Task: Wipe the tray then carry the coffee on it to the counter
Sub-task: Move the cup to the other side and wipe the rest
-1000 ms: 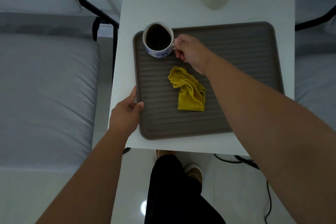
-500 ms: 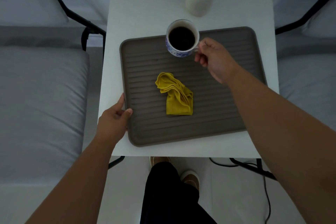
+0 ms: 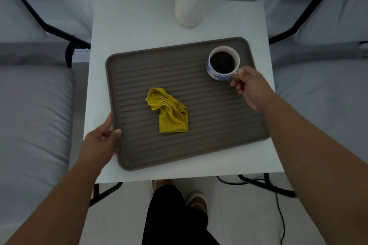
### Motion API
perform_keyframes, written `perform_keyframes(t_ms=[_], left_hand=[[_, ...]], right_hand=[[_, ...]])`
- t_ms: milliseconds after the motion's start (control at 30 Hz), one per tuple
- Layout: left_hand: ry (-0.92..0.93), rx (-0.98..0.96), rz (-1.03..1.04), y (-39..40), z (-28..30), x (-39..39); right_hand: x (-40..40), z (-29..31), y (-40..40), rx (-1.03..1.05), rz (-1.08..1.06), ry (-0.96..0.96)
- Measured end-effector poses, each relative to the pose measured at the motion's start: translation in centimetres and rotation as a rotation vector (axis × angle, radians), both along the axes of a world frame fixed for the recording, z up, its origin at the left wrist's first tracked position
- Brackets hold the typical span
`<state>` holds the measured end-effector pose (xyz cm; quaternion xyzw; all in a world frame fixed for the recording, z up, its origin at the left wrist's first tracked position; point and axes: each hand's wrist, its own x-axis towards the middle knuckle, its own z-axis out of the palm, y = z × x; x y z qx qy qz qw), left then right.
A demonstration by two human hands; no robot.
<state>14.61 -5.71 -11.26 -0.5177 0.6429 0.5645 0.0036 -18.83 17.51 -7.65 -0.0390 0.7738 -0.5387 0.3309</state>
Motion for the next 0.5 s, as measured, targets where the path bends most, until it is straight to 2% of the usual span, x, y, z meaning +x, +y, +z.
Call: perform_keyframes(t_ms=[200, 300, 400, 433, 500], left_hand=[[-0.025, 0.023, 0.018, -0.1, -0.3, 0.1], [-0.012, 0.021, 0.018, 0.3, 0.3, -0.2], [-0.027, 0.037, 0.012, 0.3, 0.6, -0.1], [-0.027, 0.021, 0.011, 0.3, 0.8, -0.1], [-0.031, -0.007, 0.008, 0.4, 1.0, -0.1]], right_hand=[[1.6, -1.0, 0.9, 0.039, -0.047, 0.019], [2.4, -0.5, 0.5, 0.062, -0.163, 0.063], [5.2, 0.8, 0.3, 0.132, -0.376, 0.262], [6.6, 1.2, -0.3, 0.16, -0.379, 0.354], [9.7, 1.6, -2.4, 0.175, -0.174, 0.487]])
